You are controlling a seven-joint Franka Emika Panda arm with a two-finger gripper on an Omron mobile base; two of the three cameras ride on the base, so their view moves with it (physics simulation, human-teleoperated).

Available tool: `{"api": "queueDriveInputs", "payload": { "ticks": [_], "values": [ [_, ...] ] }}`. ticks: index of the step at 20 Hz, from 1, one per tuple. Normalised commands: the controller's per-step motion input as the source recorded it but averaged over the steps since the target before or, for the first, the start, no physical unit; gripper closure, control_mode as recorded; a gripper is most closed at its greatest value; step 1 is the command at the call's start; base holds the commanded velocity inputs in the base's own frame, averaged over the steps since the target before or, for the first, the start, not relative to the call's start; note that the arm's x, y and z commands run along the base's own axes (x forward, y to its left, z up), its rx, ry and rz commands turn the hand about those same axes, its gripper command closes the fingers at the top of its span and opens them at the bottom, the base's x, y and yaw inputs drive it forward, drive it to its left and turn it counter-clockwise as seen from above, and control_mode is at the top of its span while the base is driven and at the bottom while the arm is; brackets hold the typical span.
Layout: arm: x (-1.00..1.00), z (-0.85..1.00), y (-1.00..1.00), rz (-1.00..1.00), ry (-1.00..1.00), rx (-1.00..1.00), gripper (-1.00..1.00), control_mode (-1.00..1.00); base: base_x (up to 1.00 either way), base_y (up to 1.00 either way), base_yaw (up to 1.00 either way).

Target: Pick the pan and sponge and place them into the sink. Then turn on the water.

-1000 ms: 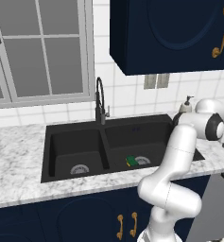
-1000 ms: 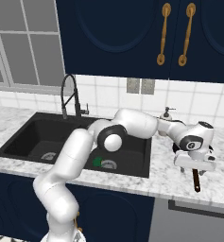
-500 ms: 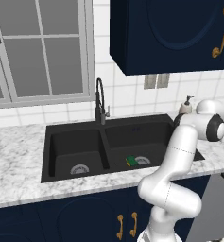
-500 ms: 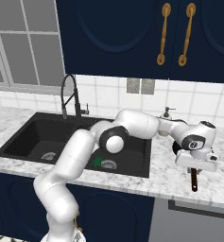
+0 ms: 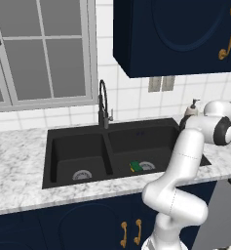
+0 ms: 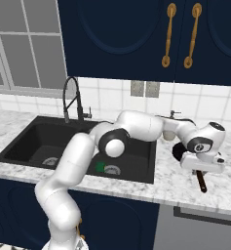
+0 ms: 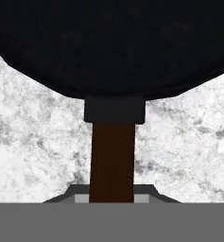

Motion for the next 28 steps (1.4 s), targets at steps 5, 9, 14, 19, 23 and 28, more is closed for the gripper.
{"api": "queueDriveInputs", "payload": {
  "ticks": [5,9,14,19,23,28],
  "values": [
    [-0.19,0.33,0.42,0.09,-0.24,0.0,1.0,-1.0,0.0,0.0,0.0],
    [-0.11,0.3,0.54,0.1,-0.19,0.01,1.0,-1.0,0.0,0.0,0.0],
    [0.0,0.27,0.64,0.1,-0.09,0.03,1.0,-1.0,0.0,0.0,0.0],
    [0.02,0.15,0.81,0.18,0.0,0.0,1.0,-1.0,0.0,0.0,0.0],
    [0.11,0.0,0.9,0.25,0.0,0.0,1.0,-1.0,0.0,0.0,0.0],
    [0.15,0.0,0.87,0.26,0.03,0.0,1.0,-1.0,0.0,0.0,0.0]
  ]
}}
